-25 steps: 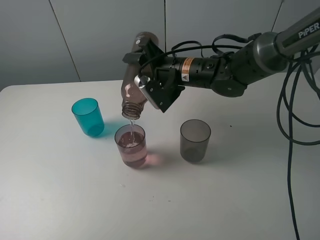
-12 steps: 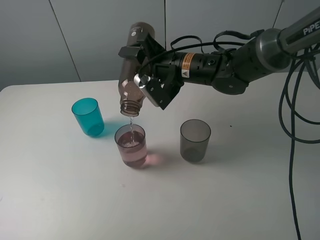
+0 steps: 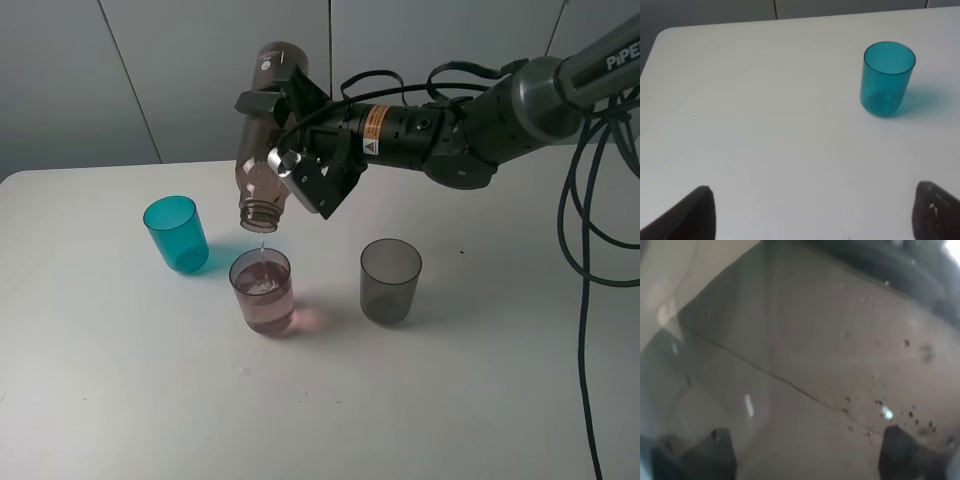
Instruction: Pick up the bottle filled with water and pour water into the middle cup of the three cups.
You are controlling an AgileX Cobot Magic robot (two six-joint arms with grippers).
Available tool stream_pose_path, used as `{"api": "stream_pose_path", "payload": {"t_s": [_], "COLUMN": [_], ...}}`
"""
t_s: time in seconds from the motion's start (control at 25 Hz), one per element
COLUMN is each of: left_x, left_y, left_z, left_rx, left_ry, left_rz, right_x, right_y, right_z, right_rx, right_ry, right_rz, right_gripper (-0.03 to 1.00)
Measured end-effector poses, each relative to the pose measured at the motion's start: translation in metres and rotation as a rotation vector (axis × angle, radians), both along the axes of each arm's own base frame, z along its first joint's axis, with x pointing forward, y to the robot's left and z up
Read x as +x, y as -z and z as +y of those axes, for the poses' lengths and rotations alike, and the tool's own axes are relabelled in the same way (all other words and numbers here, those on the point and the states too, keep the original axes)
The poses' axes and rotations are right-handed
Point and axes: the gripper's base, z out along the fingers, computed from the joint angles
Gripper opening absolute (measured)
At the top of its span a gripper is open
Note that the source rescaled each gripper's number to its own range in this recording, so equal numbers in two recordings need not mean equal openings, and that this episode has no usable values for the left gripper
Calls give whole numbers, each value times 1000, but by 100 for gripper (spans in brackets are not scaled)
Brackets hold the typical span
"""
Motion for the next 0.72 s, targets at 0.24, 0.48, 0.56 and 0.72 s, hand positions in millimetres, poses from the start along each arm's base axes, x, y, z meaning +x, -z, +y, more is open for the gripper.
{"api": "stream_pose_path", "payload": {"t_s": [0.24,0.48,0.56,0.72], "left_x": [0,0,0,0], "left_y": [0,0,0,0], "left_z": [0,0,0,0], "left_rx": [0,5,5,5], "left_ry": [0,3,3,3], "left_rz": [0,0,0,0], "right_x": [1,3,3,7], "right_y": [1,4,-1,-19], "right_z": [-1,-5,-6,-16], "right_rx": [29,219,351,645], "right_ry": [22,179,234,317], "right_rz": [83,562,769,1138], "right_gripper": [0,0,0,0]}}
